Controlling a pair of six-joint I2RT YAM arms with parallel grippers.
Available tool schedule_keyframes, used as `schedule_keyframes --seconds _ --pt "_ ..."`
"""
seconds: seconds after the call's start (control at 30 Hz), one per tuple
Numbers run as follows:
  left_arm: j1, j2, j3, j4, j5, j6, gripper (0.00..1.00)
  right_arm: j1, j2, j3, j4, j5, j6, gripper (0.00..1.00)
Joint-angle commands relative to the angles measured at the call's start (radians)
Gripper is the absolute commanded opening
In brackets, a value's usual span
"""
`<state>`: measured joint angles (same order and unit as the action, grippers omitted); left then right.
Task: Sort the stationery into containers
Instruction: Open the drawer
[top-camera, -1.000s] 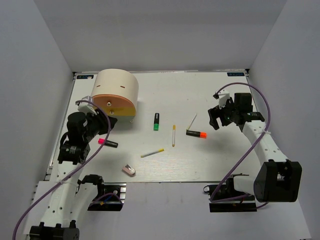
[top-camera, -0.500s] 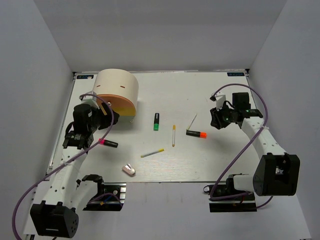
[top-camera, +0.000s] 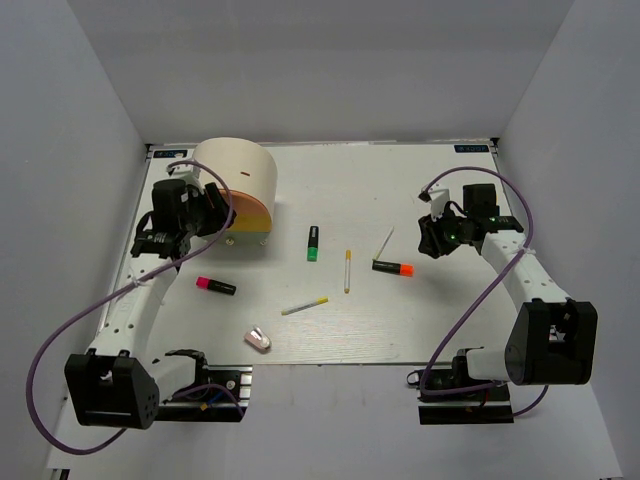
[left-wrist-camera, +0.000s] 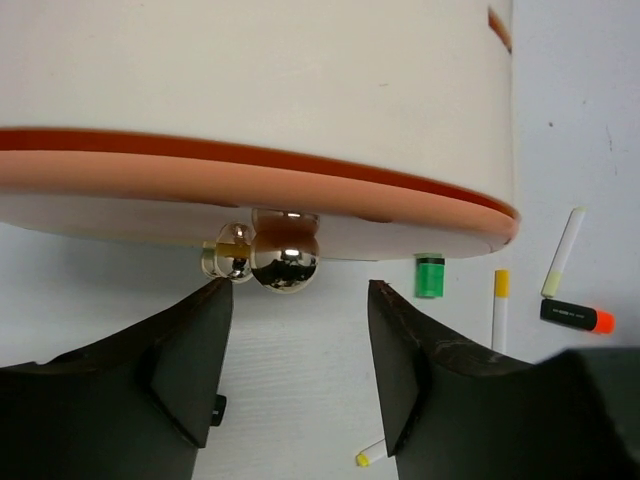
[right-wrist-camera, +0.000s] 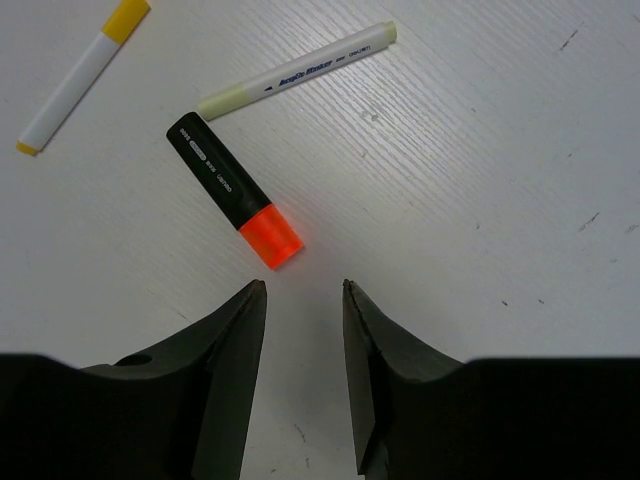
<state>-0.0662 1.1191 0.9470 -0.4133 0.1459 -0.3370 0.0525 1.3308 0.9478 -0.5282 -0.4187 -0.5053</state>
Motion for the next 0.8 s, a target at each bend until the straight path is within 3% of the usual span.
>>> schedule_keyframes --seconds 0.0,0.5,0.63,0.77 --pt "0.023 0.001 0.041 0.022 0.038 0.024 0.66 0.0 -0.016 0.025 0.03 -0.019 -0.005 0.43" --pt "0.086 0.058 0.079 0.076 0.115 0.066 0.61 -0.002 0.005 0.017 0.03 -0.028 -0.01 0.44" --pt "0.095 0.067 0.079 0.085 0.124 0.066 0.54 -0.002 0.01 0.016 0.028 -0.031 -0.012 0.44" --pt "0.095 0.067 0.07 0.094 0.144 0.056 0.4 -0.002 0.01 0.016 0.03 -0.029 -0.013 0.44"
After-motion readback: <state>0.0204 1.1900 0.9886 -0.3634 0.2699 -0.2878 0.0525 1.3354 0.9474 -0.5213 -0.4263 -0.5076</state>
